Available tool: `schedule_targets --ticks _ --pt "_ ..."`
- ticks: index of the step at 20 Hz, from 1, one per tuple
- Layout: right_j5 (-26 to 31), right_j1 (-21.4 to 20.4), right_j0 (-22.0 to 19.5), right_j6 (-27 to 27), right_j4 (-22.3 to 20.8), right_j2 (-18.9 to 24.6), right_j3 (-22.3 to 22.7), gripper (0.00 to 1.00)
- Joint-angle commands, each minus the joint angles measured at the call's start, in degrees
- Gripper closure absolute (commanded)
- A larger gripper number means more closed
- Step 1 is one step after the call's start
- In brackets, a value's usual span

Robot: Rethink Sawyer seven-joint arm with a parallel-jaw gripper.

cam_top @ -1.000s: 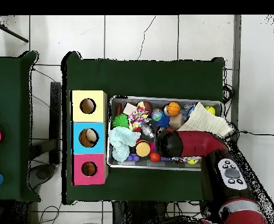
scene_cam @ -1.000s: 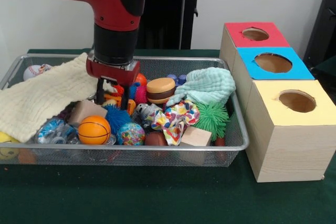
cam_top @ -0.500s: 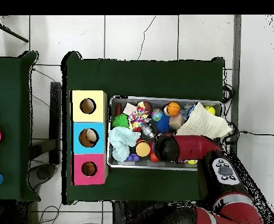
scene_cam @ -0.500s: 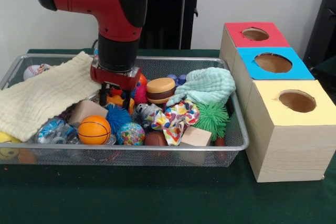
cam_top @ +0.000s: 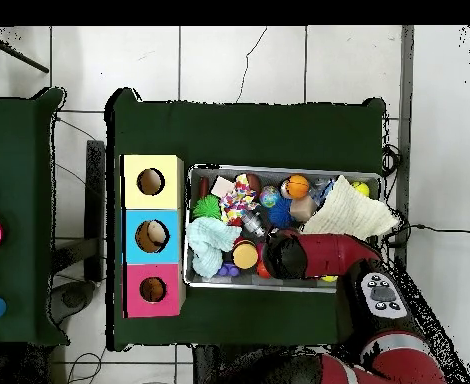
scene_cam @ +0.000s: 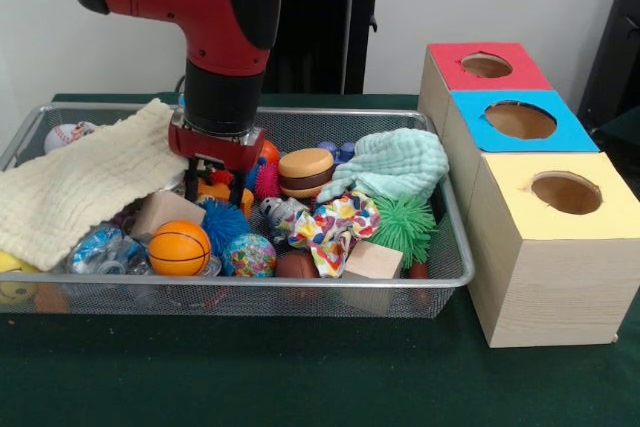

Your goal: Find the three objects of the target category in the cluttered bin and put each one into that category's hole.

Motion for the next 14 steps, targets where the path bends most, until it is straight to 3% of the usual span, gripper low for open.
schedule_targets --ticks 1,8,14 --pt "-2.56 -0.21 -1.26 0.11 -3.71 -0.27 -2.86 0.00" --pt "-2.33 -3.96 -3.17 -1.18 -2.36 3.16 -1.69 0.00" --pt "-3.92 -2.08 -3.77 -0.42 -2.66 3.76 -2.46 0.00"
